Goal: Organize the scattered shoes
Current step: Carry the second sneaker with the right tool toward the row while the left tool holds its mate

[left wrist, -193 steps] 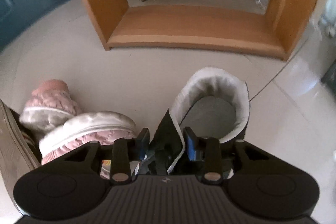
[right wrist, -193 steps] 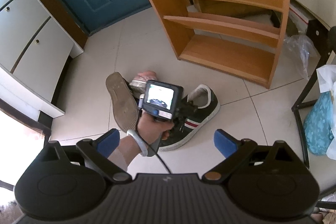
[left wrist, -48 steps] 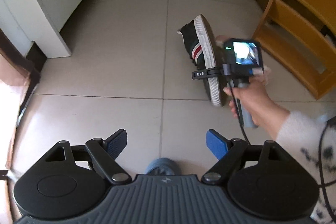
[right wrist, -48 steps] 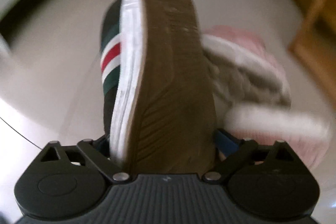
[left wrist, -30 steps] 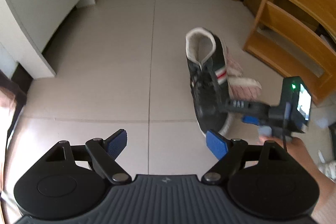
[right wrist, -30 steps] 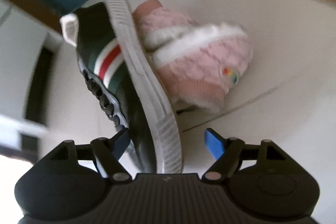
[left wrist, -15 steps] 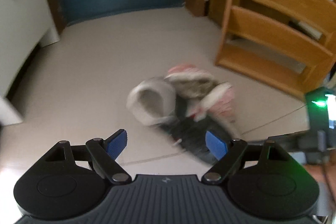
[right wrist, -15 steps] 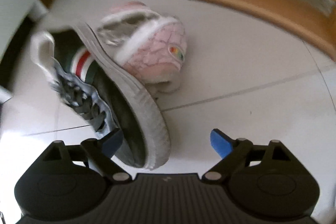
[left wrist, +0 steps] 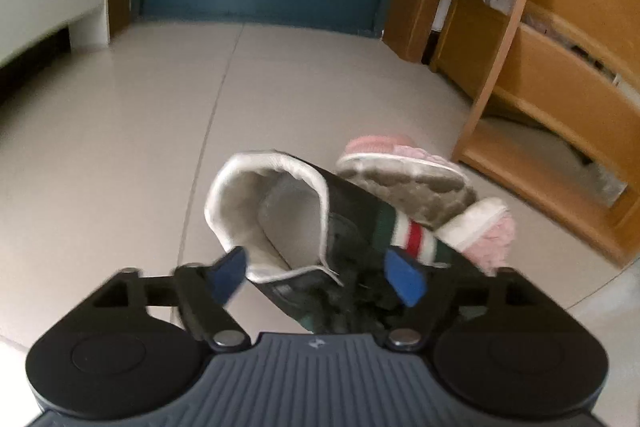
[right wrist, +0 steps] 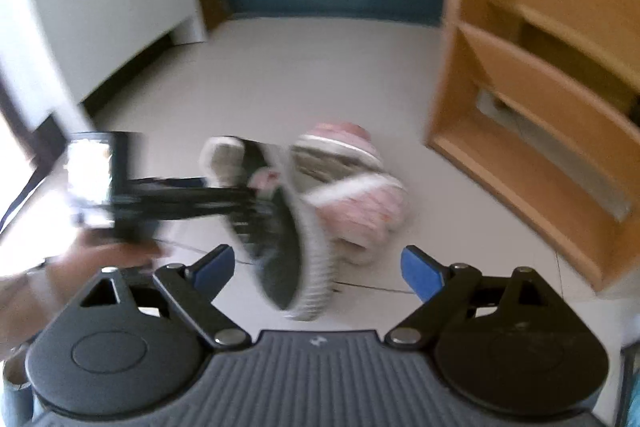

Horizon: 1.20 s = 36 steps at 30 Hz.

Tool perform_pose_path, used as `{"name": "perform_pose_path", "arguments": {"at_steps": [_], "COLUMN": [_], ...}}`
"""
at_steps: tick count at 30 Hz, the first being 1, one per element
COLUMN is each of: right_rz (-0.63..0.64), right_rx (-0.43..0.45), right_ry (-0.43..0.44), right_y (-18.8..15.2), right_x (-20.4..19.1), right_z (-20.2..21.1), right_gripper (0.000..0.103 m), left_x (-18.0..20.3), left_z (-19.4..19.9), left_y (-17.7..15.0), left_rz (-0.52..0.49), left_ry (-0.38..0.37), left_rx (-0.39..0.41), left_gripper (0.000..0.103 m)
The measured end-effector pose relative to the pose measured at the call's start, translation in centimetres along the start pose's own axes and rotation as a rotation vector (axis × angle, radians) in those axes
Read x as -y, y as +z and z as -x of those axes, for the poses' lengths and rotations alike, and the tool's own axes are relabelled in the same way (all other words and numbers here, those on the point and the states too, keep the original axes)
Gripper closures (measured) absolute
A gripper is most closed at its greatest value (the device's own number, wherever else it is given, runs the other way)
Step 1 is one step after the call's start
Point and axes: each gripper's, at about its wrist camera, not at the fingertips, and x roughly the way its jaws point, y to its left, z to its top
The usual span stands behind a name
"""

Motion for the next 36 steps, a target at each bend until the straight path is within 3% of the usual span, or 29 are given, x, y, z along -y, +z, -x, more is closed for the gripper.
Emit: {"name": "perform_pose_path", "arguments": {"at_steps": [4, 7, 9, 10, 13, 14, 16, 18, 22, 26, 30, 33, 35, 36], "right_rz": [0.085, 0.084, 0.065, 0.049, 0.020, 0.016, 0.013, -0.006, -0.043, -0.058, -0.091, -0.113, -0.128, -0.134], "right_rx": [0.048, 0.066, 0.073, 0.074, 0.075, 0.073, 0.069, 0.073, 0.070, 0.059, 0.057, 0.058, 0.070, 0.075], "right_ry": [-0.015, -0.017, -0.014, -0.010, -0.008, -0.015, -0.023, -0.030, -0.040, -0.058, -0.070, -0.081, -0.094, -0.097], "right_y": [0.4, 0.5, 0.7, 0.8, 0.9, 1.0, 1.0, 0.7, 0.2, -0.5, -0.9, -1.0, -1.0, -1.0], "right_x": [-3.2, -3.9, -3.9, -3.8, -3.5, -3.3, -3.0, -2.7, -1.8, -1.3, -0.6, 0.0, 0.4, 0.6], "right_z": [3.0, 4.5, 5.2, 5.5, 6.2, 6.2, 6.4, 6.6, 6.5, 6.6, 7.1, 7.6, 8.1, 8.3], "right_gripper": [0.012, 0.012, 0.012, 0.012, 0.012, 0.012, 0.012, 0.012, 0.012, 0.012, 0.012, 0.012, 0.012, 0.012], "left_x": [-0.3, 0.2, 1.7, 2.1, 0.4, -0.7, -1.2, -0.4, 0.6, 0.9, 1.8, 2.9, 3.6, 4.1], "left_z": [0.7, 1.6, -0.8, -2.1, -3.8, -4.8, -5.9, -6.2, -6.2, -5.1, -3.4, -1.1, 0.1, 0.6], "left_y": [1.1, 1.7, 2.2, 2.2, 2.1, 2.1, 2.3, 2.9, 3.5, 3.5, 3.1, 2.7, 2.8, 2.9], "left_rz": [-0.013, -0.041, -0.162, -0.174, 0.055, 0.196, 0.249, 0.202, 0.149, 0.127, 0.028, -0.047, -0.091, -0.109], "left_ry": [0.010, -0.066, -0.111, -0.126, -0.196, -0.228, -0.245, -0.280, -0.265, -0.235, -0.239, -0.272, -0.304, -0.318], "left_rx": [0.061, 0.171, 0.053, -0.021, -0.070, -0.106, -0.143, -0.158, -0.194, -0.174, -0.131, -0.099, -0.085, -0.088], "left_gripper": [0.006, 0.004, 0.004, 0.003, 0.000, 0.003, 0.008, 0.031, 0.036, 0.047, 0.052, 0.062, 0.079, 0.080]}}
